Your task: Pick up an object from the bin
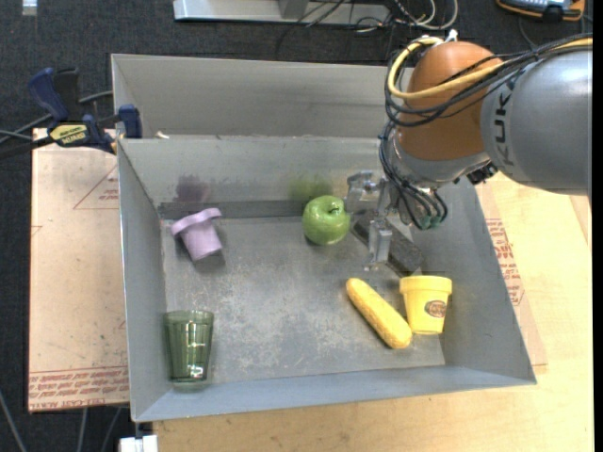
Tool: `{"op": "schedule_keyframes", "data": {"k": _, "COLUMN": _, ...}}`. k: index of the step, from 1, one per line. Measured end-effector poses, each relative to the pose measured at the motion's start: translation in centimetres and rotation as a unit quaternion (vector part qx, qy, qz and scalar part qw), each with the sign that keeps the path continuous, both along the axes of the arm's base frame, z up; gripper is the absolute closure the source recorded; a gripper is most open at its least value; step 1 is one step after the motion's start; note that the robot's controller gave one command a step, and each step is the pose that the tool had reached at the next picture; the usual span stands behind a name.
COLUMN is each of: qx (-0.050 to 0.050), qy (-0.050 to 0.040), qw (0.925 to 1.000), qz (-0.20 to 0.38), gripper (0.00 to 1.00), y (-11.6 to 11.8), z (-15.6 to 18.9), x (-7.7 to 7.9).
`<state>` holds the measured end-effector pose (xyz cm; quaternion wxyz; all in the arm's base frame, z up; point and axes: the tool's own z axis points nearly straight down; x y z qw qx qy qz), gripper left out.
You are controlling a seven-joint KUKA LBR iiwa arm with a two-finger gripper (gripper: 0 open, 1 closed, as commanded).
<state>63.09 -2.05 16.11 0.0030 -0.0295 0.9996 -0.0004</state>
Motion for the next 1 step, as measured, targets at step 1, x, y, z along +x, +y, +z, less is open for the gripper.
{"op": "schedule_keyframes", "data": {"k": 1, "qx": 0.002, "qy": 0.0007, "qw": 0.9999, "qz": -0.011, "gripper": 0.00, "y": 0.50, "z": -5.98, "x": 1.31}}
